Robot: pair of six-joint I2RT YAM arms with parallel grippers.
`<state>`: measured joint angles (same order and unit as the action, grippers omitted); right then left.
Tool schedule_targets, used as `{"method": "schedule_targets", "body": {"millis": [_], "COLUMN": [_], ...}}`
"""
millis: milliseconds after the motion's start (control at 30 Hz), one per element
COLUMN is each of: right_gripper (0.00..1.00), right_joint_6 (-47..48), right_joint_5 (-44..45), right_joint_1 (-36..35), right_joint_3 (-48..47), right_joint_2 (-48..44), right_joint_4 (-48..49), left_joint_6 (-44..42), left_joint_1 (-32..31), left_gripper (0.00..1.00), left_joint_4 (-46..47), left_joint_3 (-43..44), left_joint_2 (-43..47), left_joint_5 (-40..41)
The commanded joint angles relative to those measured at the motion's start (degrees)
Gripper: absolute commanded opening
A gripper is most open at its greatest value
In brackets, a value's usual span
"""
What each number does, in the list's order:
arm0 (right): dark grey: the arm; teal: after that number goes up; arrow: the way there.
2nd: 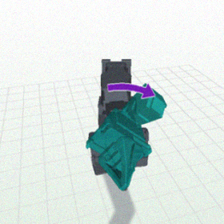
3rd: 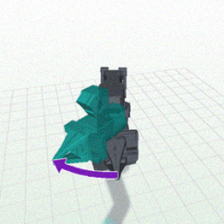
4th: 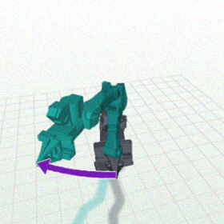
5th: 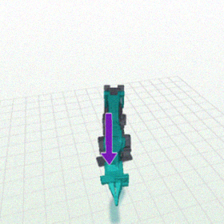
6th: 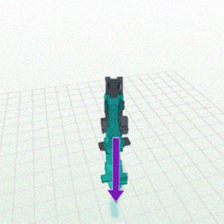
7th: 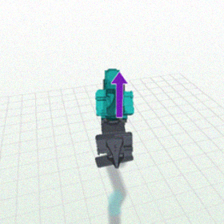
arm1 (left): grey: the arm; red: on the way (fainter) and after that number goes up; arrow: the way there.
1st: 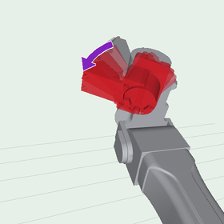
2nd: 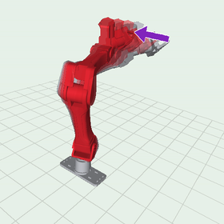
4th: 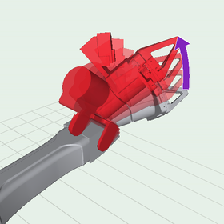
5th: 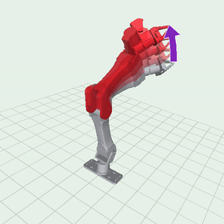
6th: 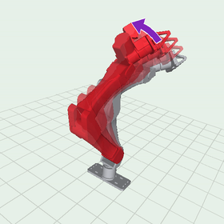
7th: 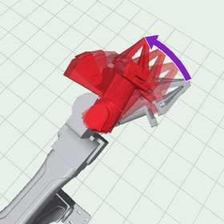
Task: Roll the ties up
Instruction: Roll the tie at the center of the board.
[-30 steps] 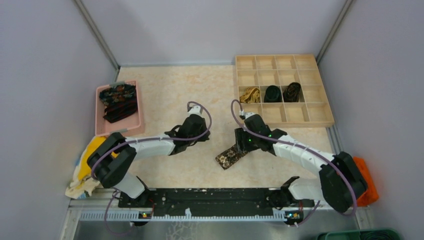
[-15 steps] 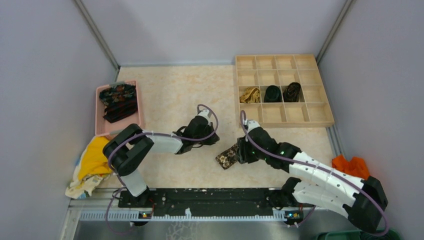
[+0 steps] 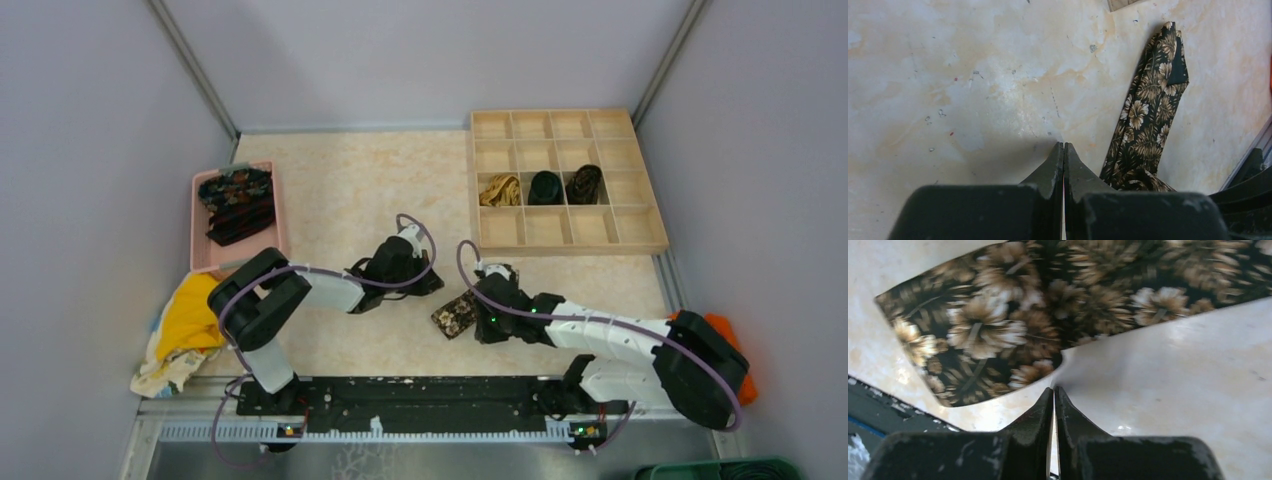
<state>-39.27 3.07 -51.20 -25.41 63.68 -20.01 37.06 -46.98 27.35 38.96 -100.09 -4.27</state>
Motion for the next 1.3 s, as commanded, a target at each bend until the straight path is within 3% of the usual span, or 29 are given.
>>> {"method": "schedule_targets", "body": {"millis": [0,600,800,933,1067,1267], "right_gripper": [0.03,0.0,0.0,0.01,0.12,0.14], "right_joint_6": [-2.0,-1.4,-2.2,-1.3,-0.4,2.4], "right_joint_5": [0.7,1.9,2.4,6.4,9.2,13.6], "right_joint_1": [-4.9,-12.7,-15.3,-15.4,-15.4,-15.4], "right_joint_3": [-3.4,-17.3,-20.0,-21.6,-22.7,-25.0], "right_joint_2": [5.3,24.1,27.2,24.1,18.8,11.0], "right_joint_4": [5.5,8.5,7.5,1.4,-4.3,-11.1], "left_joint_6": [1.2,2.2,0.2,1.7,5.4,12.0], "left_joint_1": [-0.9,-1.8,-1.8,-1.7,-0.5,0.8], "left_gripper": [0.0,0.0,0.0,0.0,0.0,0.0], "left_joint_4": [1.5,0.0,-3.4,-10.9,-22.9,-34.4], "left_joint_3": [-3.0,-15.3,-14.9,-11.8,-8.7,-9.0], "left_joint_2": [0.6,15.0,17.0,16.9,19.2,28.7], "left_joint_5": [-2.5,-2.2,0.2,10.3,23.3,33.8]}}
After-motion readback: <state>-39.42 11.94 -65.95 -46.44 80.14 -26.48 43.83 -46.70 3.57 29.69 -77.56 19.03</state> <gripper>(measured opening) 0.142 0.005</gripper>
